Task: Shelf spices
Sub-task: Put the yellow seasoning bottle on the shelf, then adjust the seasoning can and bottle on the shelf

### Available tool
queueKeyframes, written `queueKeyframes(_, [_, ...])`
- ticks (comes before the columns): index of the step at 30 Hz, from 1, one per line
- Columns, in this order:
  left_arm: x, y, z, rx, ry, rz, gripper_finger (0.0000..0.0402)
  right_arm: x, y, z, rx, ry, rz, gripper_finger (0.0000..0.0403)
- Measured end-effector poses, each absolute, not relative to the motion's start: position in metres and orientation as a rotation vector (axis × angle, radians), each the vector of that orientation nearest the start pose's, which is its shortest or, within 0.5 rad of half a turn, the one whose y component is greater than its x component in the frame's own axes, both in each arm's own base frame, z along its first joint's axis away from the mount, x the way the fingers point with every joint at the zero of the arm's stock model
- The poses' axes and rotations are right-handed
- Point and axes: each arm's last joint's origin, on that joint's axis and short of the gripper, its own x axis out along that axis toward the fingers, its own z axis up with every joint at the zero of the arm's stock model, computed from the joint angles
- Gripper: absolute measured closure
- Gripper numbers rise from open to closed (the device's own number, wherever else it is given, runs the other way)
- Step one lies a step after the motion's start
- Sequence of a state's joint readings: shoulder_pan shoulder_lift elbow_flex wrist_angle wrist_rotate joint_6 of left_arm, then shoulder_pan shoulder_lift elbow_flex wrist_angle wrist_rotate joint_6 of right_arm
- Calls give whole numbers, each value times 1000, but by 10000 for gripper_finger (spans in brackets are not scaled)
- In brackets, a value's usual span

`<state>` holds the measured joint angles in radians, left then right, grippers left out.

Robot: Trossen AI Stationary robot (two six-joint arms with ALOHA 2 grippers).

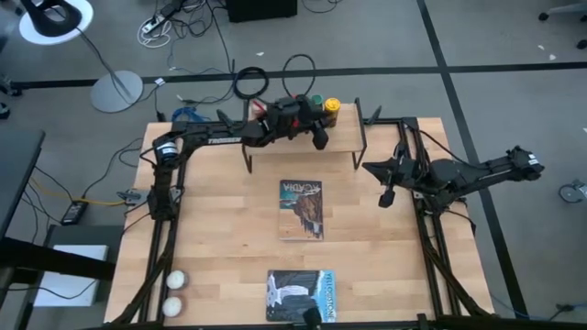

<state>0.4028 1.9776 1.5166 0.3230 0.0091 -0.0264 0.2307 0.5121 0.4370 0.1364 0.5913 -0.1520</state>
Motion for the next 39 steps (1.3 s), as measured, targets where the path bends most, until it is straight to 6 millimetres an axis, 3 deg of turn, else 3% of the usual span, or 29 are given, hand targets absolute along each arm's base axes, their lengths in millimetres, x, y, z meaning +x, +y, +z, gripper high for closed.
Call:
queueKeyframes(8, [429,184,271,-30,194,397,298,132,9,279,-131,-26,-350,398])
queueKeyframes(16, [441,151,268,24,210,319,298,134,6,278,-128,-12,-348,397])
queueKeyframes(22, [424,135,321,110,96,332,298,144,1,272,-132,34,-389,399])
queueKeyframes(29, [399,111,367,158,28,299,298,160,-7,274,-137,-14,-454,398])
queueKeyframes(35, [365,93,409,237,-21,361,298,179,-31,273,-137,-68,-591,401])
queueKeyframes(39, [330,87,440,277,-25,462,298,195,-49,268,-109,-4,-645,401])
